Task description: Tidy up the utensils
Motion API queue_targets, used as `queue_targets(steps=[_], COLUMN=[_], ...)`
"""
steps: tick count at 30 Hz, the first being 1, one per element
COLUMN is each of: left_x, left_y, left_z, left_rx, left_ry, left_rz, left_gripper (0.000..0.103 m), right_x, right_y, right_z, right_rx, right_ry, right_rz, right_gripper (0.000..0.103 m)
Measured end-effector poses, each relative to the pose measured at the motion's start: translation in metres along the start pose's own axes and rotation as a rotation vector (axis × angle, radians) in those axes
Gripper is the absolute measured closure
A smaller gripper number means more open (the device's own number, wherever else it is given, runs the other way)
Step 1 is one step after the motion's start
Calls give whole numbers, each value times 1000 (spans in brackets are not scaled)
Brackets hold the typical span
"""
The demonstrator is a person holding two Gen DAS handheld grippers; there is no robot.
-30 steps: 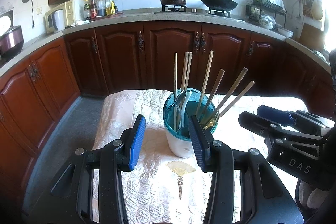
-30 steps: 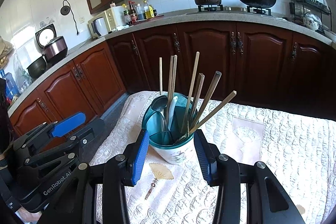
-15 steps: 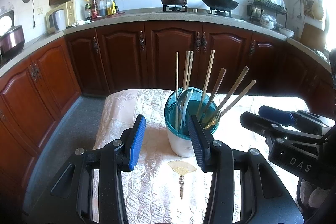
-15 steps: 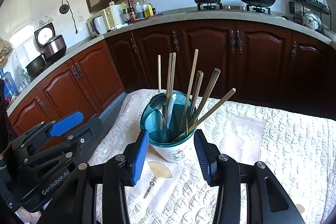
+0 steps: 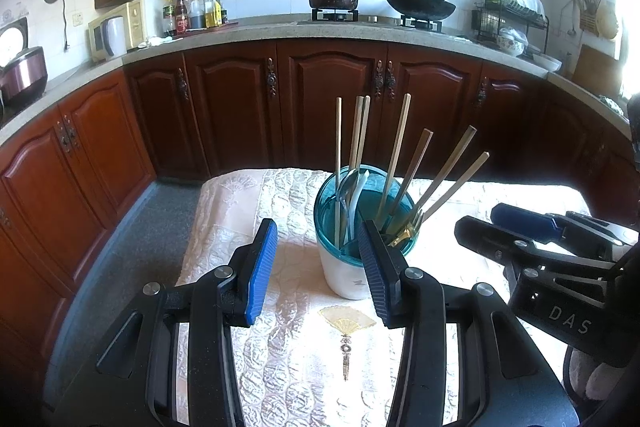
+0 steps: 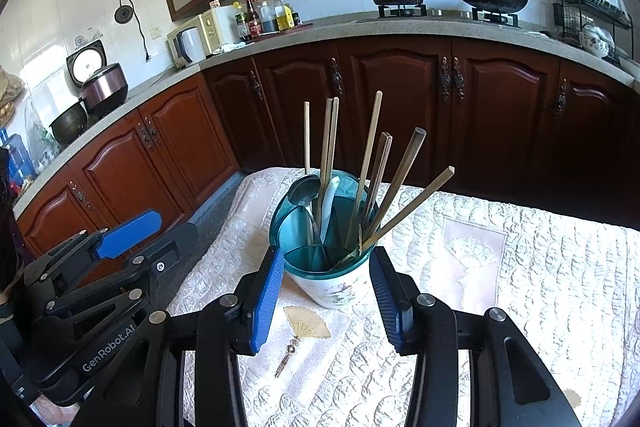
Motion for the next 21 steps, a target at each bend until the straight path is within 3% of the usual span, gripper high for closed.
queue_targets(steps=[21], left_x=[-2], left_y=[1], left_z=[8], left_rx=[-22], left_ry=[9], left_rz=[10], left_gripper=[61], right_x=[-2], right_y=[8], right_z=[15], right_rx=[-18], right_ry=[1], right_rz=[1], right_gripper=[60])
Point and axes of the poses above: each gripper's, at about its wrist camera, not at the fingertips, and x roughly against the way its jaws point, z to its right, y to its underside, the point moved 3 cm from there along -x, roughly the way its jaws point, and after that the axes turned 13 degrees about -z, right-handed, at the moved point
